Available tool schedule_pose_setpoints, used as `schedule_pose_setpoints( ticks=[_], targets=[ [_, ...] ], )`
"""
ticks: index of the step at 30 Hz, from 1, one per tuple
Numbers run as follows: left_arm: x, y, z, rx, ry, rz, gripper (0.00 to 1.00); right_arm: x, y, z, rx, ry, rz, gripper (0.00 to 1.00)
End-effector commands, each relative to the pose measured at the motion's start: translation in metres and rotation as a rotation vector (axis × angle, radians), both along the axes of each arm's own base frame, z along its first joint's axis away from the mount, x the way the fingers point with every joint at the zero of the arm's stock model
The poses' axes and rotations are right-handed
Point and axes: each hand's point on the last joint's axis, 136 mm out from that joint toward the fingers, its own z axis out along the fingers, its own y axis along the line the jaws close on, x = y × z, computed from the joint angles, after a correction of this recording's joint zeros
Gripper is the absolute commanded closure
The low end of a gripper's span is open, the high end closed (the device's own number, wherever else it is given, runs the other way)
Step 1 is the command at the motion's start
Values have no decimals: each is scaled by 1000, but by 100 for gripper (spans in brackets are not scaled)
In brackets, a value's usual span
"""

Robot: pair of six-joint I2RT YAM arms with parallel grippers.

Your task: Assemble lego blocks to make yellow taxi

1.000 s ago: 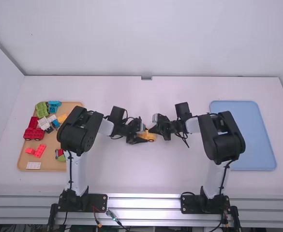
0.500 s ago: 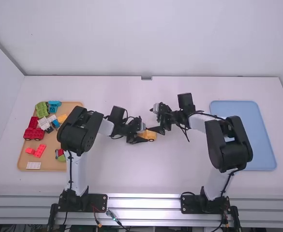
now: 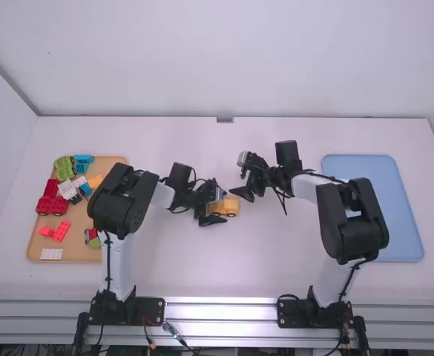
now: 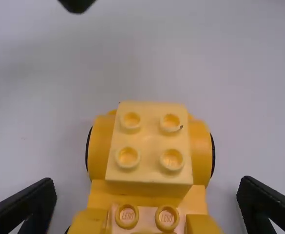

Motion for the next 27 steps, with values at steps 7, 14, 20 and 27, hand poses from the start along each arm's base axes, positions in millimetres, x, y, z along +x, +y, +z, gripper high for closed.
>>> schedule_pose_setpoints(
  ticks=[7,14,20,27],
  targets=[
    [2,22,25,134,19,108,1,9,-2,14,6,-28,-21,1],
    [5,61,62,284,-3,242,1,9,-2,14,6,-28,-21,1],
    [4,119,101,439,-51,423,1,9,-2,14,5,-33,-19,1],
    [48,240,165,414,-27,1198,1,18,-5,14,-10,-40,-65,1]
  ],
)
